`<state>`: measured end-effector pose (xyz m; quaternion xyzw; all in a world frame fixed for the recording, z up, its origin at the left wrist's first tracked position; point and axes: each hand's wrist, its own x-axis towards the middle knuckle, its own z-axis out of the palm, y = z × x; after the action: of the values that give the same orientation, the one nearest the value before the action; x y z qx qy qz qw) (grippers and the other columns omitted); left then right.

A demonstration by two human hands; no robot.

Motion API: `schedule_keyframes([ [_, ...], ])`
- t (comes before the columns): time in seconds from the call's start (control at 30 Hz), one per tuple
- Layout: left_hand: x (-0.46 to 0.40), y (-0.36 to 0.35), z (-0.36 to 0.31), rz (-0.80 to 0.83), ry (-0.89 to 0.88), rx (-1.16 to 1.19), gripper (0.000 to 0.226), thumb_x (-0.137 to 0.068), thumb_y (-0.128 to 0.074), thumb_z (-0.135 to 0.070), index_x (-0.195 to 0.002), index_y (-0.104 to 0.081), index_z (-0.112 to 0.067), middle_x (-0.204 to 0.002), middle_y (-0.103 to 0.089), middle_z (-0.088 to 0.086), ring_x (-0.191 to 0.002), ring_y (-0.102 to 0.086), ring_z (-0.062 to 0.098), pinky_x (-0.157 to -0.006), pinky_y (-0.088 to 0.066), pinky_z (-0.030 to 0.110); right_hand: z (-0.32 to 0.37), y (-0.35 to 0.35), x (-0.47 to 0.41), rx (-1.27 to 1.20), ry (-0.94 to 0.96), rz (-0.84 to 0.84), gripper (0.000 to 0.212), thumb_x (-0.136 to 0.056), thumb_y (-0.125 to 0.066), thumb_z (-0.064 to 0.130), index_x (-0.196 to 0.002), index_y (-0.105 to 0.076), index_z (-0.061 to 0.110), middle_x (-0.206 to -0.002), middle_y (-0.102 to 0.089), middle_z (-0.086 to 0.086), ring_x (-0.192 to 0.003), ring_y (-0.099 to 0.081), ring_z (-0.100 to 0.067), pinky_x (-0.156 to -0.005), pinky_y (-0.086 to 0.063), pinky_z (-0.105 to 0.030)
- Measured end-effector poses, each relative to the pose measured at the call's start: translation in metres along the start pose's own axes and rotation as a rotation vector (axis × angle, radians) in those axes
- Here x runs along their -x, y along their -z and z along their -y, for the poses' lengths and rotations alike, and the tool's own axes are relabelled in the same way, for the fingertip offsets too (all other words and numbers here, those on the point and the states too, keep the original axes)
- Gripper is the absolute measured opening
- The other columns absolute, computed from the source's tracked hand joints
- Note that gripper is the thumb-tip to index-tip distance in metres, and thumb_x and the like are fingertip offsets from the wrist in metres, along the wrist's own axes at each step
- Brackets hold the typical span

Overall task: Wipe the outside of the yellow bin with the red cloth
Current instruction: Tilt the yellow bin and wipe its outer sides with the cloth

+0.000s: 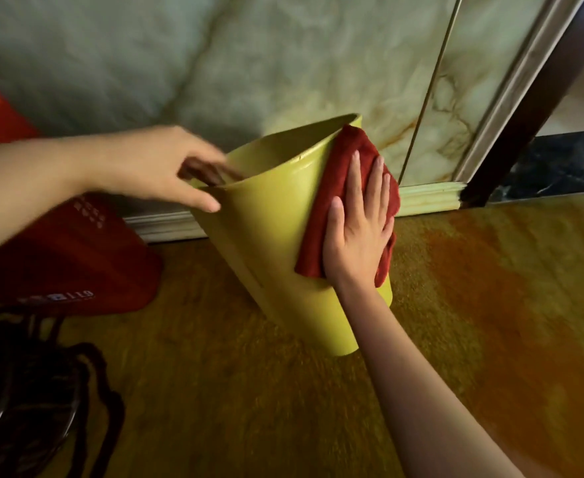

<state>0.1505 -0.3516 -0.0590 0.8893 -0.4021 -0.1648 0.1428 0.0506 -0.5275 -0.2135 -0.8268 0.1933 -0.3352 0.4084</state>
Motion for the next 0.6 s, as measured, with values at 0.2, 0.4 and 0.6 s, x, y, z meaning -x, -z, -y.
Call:
schedule_keyframes([
  [0.2, 0.025, -0.019, 0.017, -0.178, -0.055, -0.373, 0.013, -0.069, -0.074, -0.028, -0.072, -0.072, -0.015, -0.064, -0.069, 0.010, -0.063, -0.066, 0.020, -0.050, -0.030, 0.023, -0.016, -0.002, 0.027, 0.008, -0.159, 0.086, 0.049, -0.087, -0.015, 0.056, -0.135, -0.002, 0.056, -0.161, -0.009, 0.008, -0.147, -0.006, -0.015, -0.115, -0.009, -0.059],
  [0.4, 0.011, -0.038, -0.030, -0.307, -0.189, -0.345, 0.047, -0.071, -0.069, -0.035, -0.042, -0.033, -0.025, -0.038, -0.031, -0.008, -0.040, -0.033, 0.008, -0.045, -0.023, 0.017, -0.005, 0.025, 0.017, -0.250, -0.341, 0.083, 0.051, -0.094, -0.018, 0.047, -0.144, -0.016, 0.044, -0.159, -0.015, 0.013, -0.147, -0.011, -0.013, -0.116, -0.008, -0.060],
  [0.6, -0.018, -0.045, -0.058, -0.340, -0.157, -0.184, 0.048, -0.072, -0.063, -0.023, -0.047, -0.025, -0.007, -0.044, -0.021, 0.004, -0.046, -0.022, 0.013, -0.042, -0.017, 0.027, 0.034, 0.003, 0.013, -0.118, 0.022, -0.047, 0.048, -0.092, -0.013, 0.045, -0.139, -0.002, 0.050, -0.158, -0.015, 0.012, -0.142, -0.007, -0.003, -0.114, -0.006, -0.045],
])
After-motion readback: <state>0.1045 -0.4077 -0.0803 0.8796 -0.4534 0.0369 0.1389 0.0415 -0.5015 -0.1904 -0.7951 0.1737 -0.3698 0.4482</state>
